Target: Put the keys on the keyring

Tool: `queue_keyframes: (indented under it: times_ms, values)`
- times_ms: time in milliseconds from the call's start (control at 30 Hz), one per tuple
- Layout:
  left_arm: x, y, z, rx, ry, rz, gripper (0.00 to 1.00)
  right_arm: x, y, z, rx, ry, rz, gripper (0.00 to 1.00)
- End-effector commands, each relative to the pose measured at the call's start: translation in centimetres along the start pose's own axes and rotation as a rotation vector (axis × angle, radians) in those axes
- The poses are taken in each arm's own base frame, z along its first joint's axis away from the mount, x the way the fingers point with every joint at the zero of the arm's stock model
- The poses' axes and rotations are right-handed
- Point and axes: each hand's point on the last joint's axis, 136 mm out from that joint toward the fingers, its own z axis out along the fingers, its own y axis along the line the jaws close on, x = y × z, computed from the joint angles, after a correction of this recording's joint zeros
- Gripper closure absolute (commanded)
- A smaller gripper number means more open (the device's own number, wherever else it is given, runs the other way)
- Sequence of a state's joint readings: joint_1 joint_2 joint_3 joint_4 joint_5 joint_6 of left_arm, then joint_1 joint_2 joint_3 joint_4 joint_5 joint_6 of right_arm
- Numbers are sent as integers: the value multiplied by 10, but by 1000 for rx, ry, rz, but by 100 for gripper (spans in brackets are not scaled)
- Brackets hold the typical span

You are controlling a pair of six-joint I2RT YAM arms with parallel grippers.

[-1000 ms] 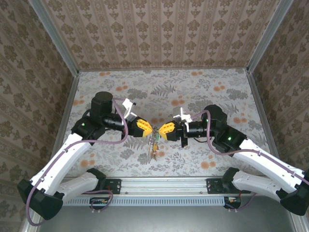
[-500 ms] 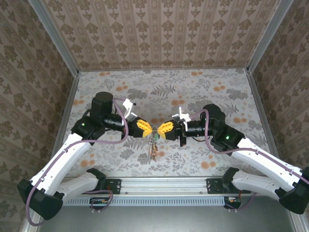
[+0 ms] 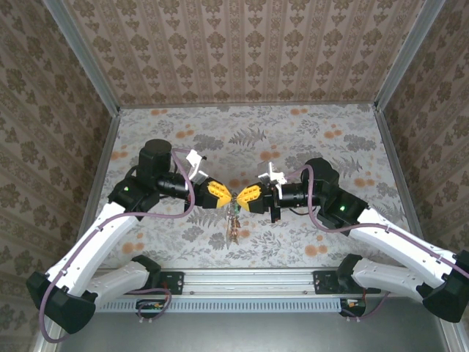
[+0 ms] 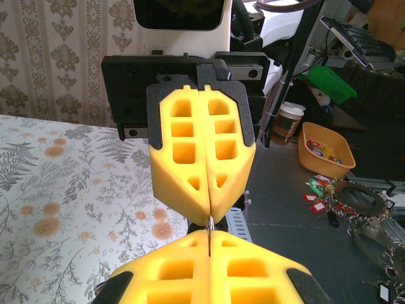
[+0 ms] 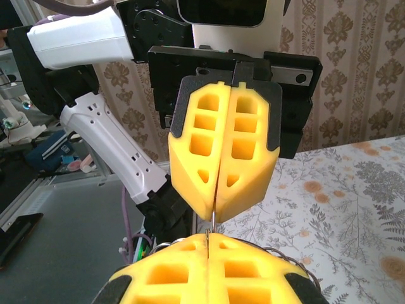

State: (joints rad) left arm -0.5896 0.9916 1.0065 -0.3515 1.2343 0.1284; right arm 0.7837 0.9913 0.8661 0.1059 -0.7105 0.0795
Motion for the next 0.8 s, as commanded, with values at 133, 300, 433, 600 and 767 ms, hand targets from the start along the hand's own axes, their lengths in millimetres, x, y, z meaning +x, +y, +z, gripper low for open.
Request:
queue_keyframes:
  times_ms: [133, 300, 433, 600, 767]
  values:
    - [-17, -14, -2, 36, -31, 93, 100, -3, 1, -6, 27, -16, -19, 100]
    - [-15, -9, -1, 25, -25, 73, 100, 1, 0, -10, 60, -20, -32, 100]
    - [-17, -6, 0, 35, -36, 61, 100, 3, 0, -10, 57, -34, -43, 100]
    - [-21, -4, 1, 41, -61, 54, 100, 0, 3, -8, 30, -55, -59, 100]
    - [-27, -3, 2, 44, -81, 54, 100, -10, 8, -11, 22, -91, -71, 100]
